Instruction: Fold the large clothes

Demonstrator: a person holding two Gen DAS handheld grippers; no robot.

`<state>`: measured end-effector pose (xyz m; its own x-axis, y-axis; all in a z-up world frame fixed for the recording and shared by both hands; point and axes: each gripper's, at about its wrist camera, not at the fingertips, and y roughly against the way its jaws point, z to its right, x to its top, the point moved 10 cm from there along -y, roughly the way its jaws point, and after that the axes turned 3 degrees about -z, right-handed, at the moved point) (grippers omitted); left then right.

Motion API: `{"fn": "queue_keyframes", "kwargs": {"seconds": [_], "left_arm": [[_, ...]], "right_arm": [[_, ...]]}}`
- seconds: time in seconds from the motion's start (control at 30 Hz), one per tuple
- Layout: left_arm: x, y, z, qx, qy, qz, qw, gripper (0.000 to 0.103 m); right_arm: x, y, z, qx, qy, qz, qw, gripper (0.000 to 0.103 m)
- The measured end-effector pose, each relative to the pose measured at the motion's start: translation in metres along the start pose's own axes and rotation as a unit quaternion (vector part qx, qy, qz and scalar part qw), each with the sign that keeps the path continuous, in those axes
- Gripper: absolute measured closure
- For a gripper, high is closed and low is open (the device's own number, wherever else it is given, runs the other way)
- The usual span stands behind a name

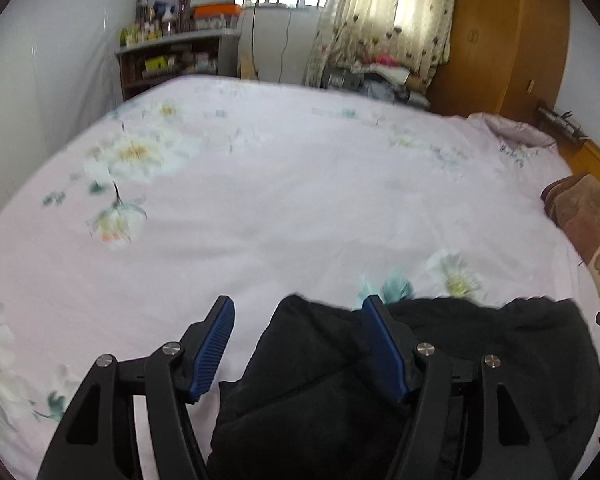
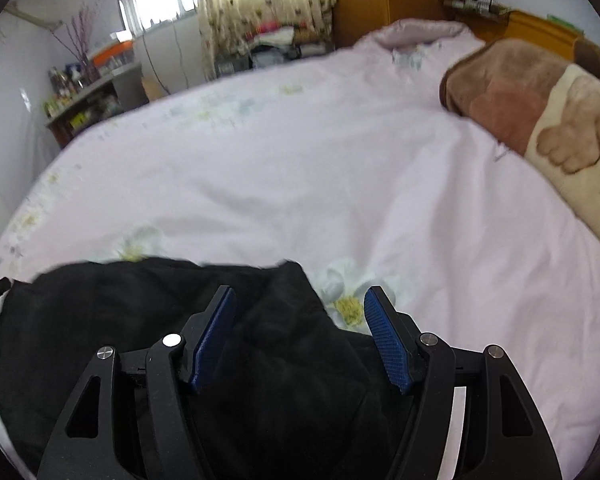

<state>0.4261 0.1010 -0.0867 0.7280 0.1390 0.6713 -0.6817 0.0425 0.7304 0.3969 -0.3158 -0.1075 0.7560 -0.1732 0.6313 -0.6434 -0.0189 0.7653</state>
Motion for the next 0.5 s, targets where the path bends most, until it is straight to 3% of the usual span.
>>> {"fn": "queue_keyframes", "kwargs": {"seconds": [0.1, 0.23, 0.27, 0.37, 0.5], "left_arm": [[0.002, 0.034, 0.038, -0.059, -0.018, 0.029, 0.9977, 0.034], [-0.031, 0.026, 0.118, -0.123, -0.109, 0.003, 0.9863, 0.034], [-0.039, 0.015, 0.128, -0.122, -0.123, -0.008, 0.9848, 0.034], [-0.055, -0.030, 0.133, -0.091, -0.140, -0.046, 0.9848, 0.033], [-0.055, -0.059, 0.125, -0.083, -0.126, -0.048, 0.9875, 0.032]], "right_arm": [[0.002, 0.029, -0.040, 0.055, 0.018, 0.027, 0.998, 0.036], [-0.020, 0.015, -0.107, 0.101, 0.065, 0.003, 0.993, 0.042], [-0.025, 0.001, -0.119, 0.096, 0.082, -0.011, 0.992, 0.048], [-0.032, -0.037, -0.123, 0.053, 0.119, -0.036, 0.991, 0.049], [-0.033, -0.078, -0.100, 0.054, 0.089, -0.062, 0.993, 0.050]]}}
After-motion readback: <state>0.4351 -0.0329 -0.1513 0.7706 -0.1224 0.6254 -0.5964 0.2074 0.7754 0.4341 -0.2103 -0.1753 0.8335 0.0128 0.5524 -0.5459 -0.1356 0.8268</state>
